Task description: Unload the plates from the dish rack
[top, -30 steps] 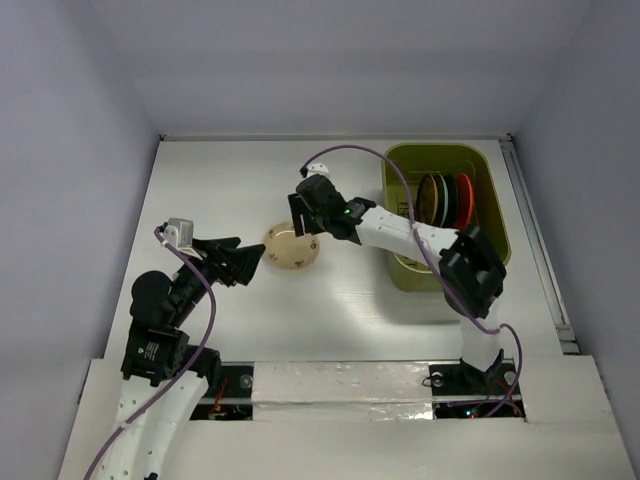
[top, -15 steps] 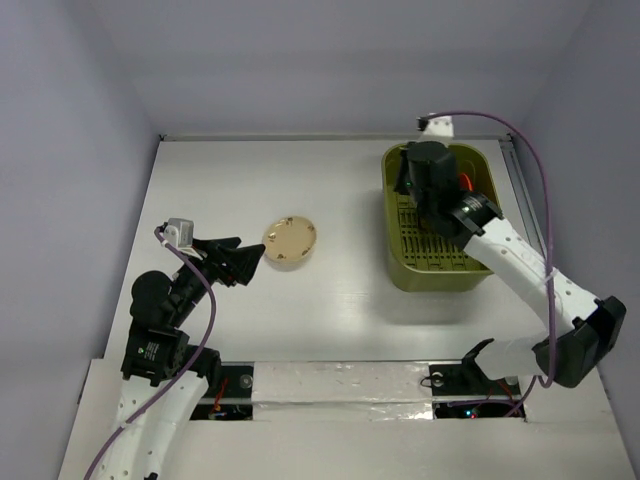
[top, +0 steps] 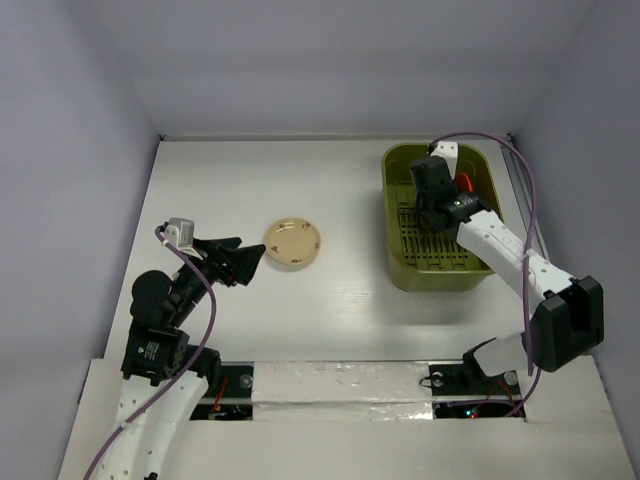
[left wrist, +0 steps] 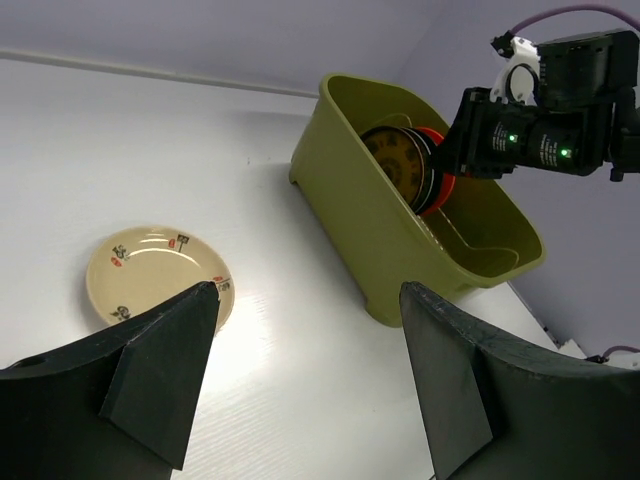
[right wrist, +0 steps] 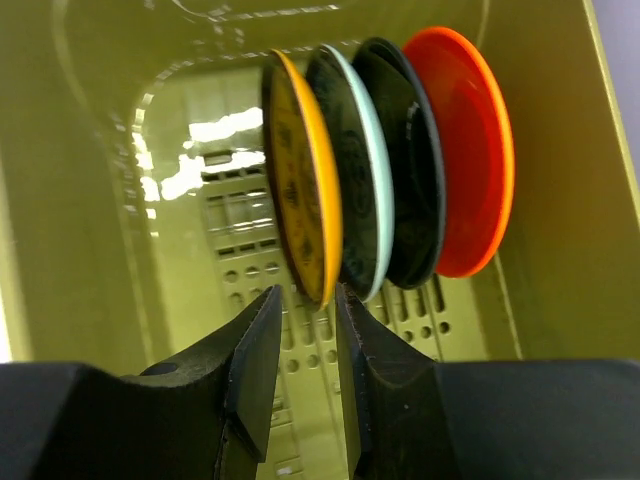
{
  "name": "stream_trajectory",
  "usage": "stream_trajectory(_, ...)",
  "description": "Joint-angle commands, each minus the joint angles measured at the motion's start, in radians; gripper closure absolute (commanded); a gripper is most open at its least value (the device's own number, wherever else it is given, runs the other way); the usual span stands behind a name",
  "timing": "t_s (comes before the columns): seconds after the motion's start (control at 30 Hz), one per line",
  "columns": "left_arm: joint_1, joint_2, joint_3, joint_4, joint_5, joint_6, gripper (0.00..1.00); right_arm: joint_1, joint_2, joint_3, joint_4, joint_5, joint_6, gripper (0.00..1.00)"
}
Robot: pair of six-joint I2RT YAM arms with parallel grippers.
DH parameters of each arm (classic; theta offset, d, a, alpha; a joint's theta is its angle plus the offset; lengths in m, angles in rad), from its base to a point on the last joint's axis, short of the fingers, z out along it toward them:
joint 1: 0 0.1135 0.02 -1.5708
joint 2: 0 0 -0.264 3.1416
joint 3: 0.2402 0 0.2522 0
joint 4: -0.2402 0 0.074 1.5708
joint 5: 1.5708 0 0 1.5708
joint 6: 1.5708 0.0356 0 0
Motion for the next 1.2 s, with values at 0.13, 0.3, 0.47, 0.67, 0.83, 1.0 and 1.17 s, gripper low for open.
stream_trajectory(0.13, 0.006, 0.010, -0.005, 0.046, 0.017, 0.002, 0.30, -0.032, 0.049, 0.038, 0.008, 0.041, -0.034, 0.66)
stream_trajectory(0.3, 0.006, 0.008, -0.005, 0.046, 0.018, 0.002, 0.30, -0.052, 0.110, 0.068, 0.015, 0.041, -0.043, 0.67)
stream_trajectory(0.47, 0.006, 0.005, -0.005, 0.046, 0.018, 0.002, 0.30, -0.064, 0.164, 0.099, 0.026, 0.056, -0.057, 0.68)
stream_trajectory(0.67, 0.006, 0.003, -0.007, 0.046, 0.017, 0.002, 0.30, -0.064, 0.175, 0.124, 0.020, 0.075, -0.068, 0.76)
stream_trajectory(0.83, 0.006, -0.003, -0.007, 0.045, 0.012, 0.002, 0.30, -0.064, 0.160, 0.162, -0.003, 0.086, -0.080, 0.92)
stream_trajectory(1.0, 0.006, -0.004, -0.005, 0.046, 0.012, 0.002, 0.30, -0.064, 0.112, 0.200, -0.038, 0.095, -0.103, 0.96)
stream_trajectory(1.17, 0.006, -0.007, -0.005, 0.045, 0.008, 0.002, 0.30, -0.043, 0.051, 0.269, -0.090, 0.113, -0.118, 0.98)
